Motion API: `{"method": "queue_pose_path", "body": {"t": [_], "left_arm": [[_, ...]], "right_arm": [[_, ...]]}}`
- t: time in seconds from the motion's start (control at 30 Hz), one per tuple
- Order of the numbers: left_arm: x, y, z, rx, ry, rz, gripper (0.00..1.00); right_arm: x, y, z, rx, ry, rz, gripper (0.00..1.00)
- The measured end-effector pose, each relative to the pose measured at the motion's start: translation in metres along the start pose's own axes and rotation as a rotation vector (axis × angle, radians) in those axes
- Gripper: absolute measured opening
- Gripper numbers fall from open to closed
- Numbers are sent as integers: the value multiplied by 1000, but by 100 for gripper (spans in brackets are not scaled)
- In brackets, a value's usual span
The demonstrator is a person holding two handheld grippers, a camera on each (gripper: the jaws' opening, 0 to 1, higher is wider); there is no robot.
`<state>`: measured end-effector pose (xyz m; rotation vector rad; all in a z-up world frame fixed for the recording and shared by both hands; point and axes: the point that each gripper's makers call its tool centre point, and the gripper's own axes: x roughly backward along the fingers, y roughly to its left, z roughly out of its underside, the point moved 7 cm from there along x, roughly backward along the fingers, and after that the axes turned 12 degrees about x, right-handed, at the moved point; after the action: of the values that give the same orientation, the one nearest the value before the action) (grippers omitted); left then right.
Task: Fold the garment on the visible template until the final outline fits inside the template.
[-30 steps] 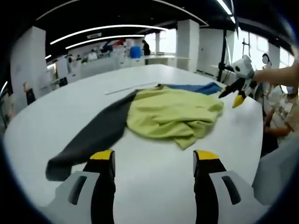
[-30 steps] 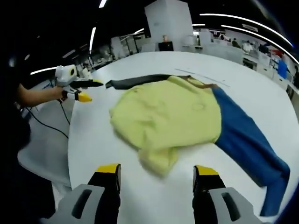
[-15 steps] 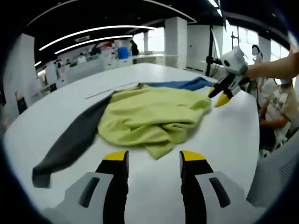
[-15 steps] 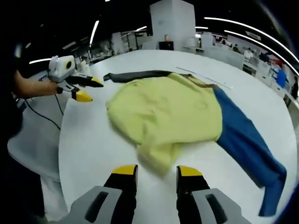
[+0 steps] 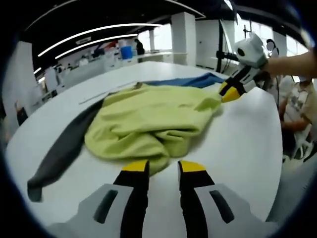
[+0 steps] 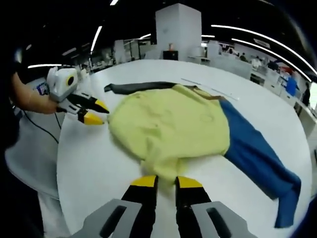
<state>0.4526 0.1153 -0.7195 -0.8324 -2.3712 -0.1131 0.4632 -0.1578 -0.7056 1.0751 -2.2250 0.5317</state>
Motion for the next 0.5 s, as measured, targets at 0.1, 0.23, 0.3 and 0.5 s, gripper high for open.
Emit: {"method": "queue_pose_path", "body": {"t": [0.1, 0.23, 0.3, 0.5], "left_arm": [[-6, -2, 2, -36, 21, -21, 18], [-11, -1, -1, -99, 43, -89, 12], [-13, -5, -6, -115, 23, -80, 8], [-11, -2, -7, -152, 40, -122, 0]], "right_arm": [[0, 2, 0, -12, -8, 6, 8], [-1, 5, 0, -22, -22, 7, 6], [-1, 6, 0, -25, -25, 8, 5], [-3, 9, 0, -27, -23, 7, 1]]}}
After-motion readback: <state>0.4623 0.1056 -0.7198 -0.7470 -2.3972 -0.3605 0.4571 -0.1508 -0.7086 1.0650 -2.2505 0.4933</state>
